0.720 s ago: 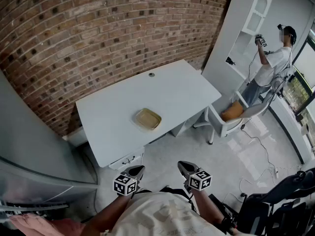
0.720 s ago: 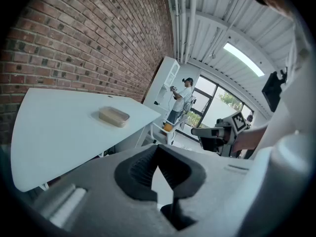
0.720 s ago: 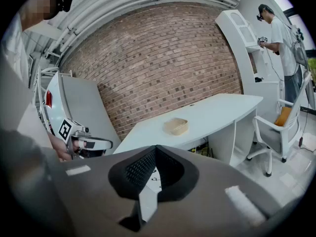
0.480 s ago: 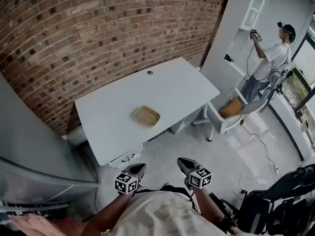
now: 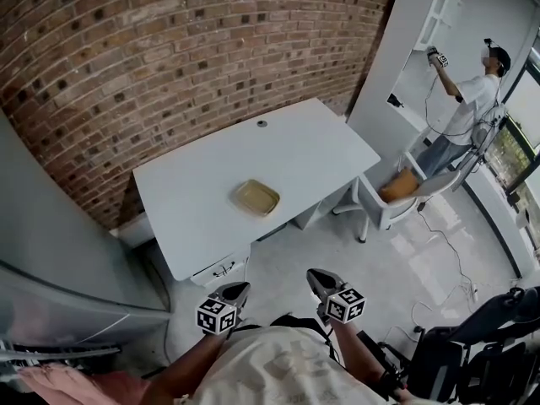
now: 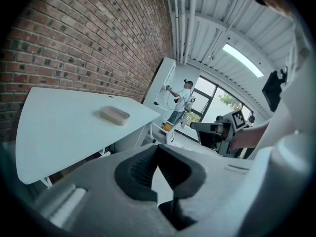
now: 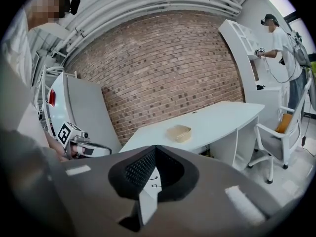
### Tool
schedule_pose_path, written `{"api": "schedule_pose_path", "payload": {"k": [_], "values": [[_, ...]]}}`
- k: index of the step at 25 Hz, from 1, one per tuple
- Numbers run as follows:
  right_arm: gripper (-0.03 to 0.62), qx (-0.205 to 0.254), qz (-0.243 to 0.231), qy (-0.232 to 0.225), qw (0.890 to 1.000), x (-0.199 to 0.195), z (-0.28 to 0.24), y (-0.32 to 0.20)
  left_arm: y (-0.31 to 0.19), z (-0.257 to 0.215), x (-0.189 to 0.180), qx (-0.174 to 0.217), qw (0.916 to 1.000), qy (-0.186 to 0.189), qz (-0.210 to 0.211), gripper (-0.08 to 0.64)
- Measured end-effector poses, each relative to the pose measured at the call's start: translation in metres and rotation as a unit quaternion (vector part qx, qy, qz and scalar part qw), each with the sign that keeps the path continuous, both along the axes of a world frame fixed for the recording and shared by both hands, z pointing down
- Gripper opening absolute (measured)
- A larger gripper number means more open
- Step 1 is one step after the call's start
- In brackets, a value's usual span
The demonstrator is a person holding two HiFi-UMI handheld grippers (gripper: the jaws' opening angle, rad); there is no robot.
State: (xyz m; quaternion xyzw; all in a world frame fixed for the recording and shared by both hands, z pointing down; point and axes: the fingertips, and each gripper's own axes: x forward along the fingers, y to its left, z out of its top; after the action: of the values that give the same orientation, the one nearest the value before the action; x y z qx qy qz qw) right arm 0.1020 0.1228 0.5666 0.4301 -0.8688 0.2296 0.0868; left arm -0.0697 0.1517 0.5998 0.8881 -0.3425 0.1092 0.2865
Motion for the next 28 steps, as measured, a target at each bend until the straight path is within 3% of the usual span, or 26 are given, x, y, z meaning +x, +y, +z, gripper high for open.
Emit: {"api": "schedule_pose_path", "payload": {"k": [16, 28], "values": [[0.008, -0.010, -0.034, 0.016, 0.999, -0.022, 0.008, -0.032, -0.021, 0.013, -0.020, -0.016, 0.9994, 0.008, -0.031, 0.003], [0.008, -0.014, -0.057, 0.009, 0.998, -0.007, 0.014, -0.109, -0.085, 0.020, -0.010, -0.035, 0.9970, -0.001, -0.069, 0.003]]}}
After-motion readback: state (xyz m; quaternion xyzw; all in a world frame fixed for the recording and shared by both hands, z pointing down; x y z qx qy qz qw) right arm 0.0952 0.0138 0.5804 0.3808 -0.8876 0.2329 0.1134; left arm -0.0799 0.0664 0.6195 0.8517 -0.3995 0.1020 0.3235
